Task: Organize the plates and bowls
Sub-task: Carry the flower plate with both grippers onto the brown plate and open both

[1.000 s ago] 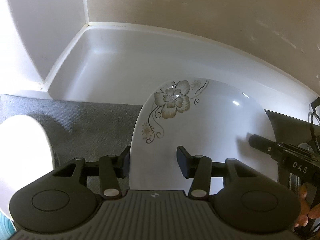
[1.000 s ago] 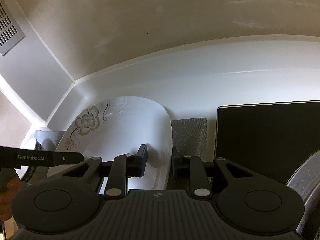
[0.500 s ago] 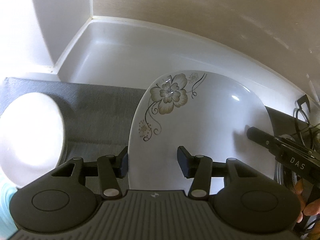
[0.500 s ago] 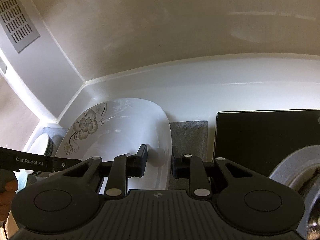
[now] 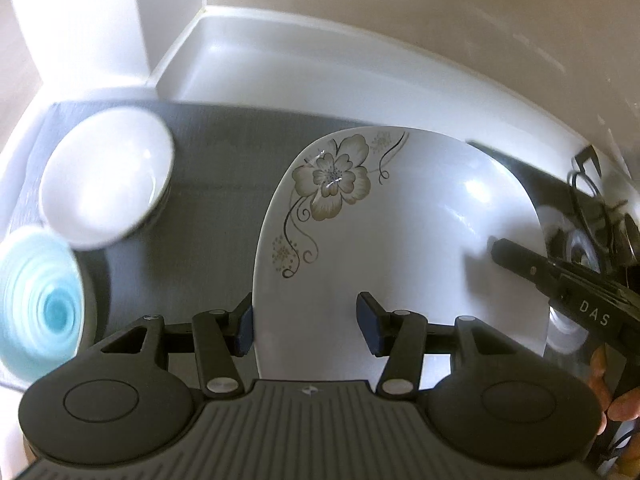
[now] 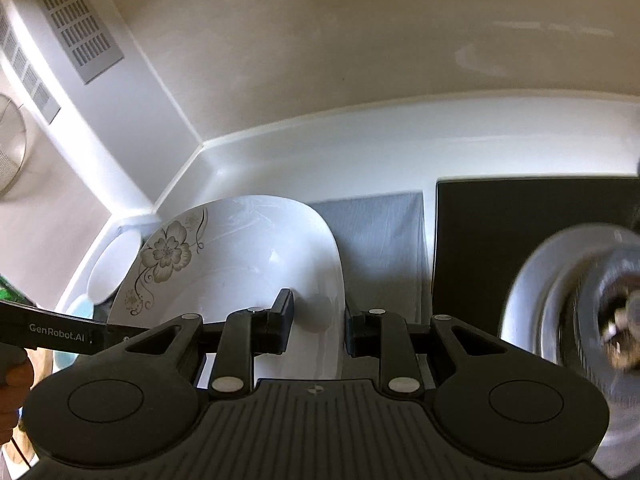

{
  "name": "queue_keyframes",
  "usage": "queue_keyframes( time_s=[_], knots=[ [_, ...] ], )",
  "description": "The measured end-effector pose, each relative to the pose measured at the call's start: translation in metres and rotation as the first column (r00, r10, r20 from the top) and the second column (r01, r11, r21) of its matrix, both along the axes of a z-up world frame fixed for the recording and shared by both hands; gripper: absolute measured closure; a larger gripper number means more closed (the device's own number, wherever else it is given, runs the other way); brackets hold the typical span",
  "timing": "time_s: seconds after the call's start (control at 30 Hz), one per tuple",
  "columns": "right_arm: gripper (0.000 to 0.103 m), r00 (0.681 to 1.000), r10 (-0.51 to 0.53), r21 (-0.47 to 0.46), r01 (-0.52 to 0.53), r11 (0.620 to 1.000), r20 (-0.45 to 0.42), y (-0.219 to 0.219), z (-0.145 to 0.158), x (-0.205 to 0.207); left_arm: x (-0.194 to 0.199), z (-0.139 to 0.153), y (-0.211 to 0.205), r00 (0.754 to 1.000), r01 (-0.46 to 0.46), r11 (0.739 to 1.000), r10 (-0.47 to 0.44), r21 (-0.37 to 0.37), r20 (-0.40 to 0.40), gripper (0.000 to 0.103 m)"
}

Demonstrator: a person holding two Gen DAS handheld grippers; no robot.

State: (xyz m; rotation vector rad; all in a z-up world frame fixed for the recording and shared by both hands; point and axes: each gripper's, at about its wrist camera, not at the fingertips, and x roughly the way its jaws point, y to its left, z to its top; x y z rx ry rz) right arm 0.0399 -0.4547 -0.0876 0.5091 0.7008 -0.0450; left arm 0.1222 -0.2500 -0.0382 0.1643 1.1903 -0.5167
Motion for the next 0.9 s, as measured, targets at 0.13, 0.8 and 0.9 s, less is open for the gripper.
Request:
queue_keyframes(
  time_s=[0.13,0.8,0.9],
  knots=[
    [0.075,1.000,-0.011,0.013,0.011,1.000,-0.025,0.012,-0.004,-0.024,-0.025,0.000,0.010,1.000,0.020,1.000,-0.020,0.020,-0.021,0.046],
    [0.072,0.993,-0.065,0.033,0.068,0.997,-0.096,0.037,-0.029,-0.091,-0.078,-0.028,0.019,0.988,0.120,0.988,-0.110,0.100,-0.105,0.046],
    [0.072,0.995,-0.060,0.014,0.062,0.998,-0.084,0.039,-0.031,-0.092,-0.080,-0.030,0.017,0.988,0.126,0.985,-0.114,0.116,-0.105,0.046]
  ],
)
